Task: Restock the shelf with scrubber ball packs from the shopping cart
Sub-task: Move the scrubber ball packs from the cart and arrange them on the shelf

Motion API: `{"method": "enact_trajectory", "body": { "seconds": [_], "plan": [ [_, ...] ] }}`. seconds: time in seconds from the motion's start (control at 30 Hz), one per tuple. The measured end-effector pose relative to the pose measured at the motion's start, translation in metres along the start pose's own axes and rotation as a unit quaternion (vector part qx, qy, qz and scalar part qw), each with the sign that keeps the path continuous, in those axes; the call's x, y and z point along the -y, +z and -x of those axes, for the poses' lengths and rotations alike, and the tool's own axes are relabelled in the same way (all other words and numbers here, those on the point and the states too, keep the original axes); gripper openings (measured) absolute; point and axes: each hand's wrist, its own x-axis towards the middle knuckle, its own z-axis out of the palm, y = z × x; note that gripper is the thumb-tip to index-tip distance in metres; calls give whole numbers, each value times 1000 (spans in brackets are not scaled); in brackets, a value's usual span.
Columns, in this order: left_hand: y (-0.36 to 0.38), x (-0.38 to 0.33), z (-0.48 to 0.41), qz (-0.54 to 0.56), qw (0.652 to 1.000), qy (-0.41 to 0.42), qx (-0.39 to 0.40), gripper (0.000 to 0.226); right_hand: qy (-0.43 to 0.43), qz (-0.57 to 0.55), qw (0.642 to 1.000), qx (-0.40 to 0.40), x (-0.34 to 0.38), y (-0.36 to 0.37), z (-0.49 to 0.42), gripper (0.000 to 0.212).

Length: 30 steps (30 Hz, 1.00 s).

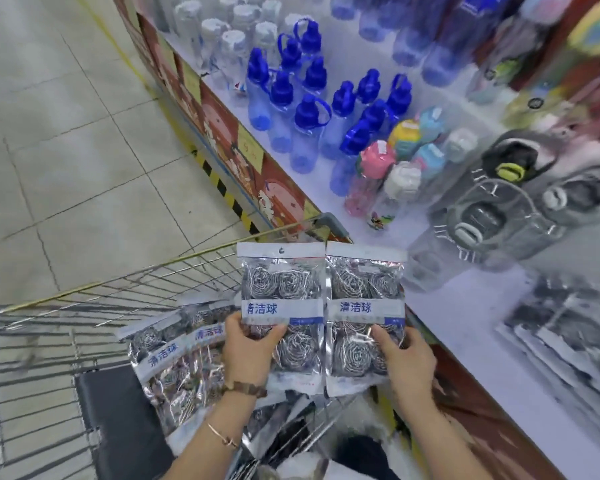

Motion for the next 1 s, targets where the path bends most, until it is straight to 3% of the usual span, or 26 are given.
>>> {"method": "enact_trajectory", "body": {
  "seconds": [0.6, 0.77, 1.0],
  "plan": [
    [238, -26, 161, -52, 971, 130, 192, 46, 91, -125, 974, -168, -142, -248, -22, 24],
    [298, -25, 192, -81, 958, 142, 236, 72, 109, -128, 964, -207, -176, -301, -27, 26],
    [367, -40, 204, -153, 931, 180, 280, 59, 155, -152, 935, -281, -208, -346, -38, 43]
  ]
}}
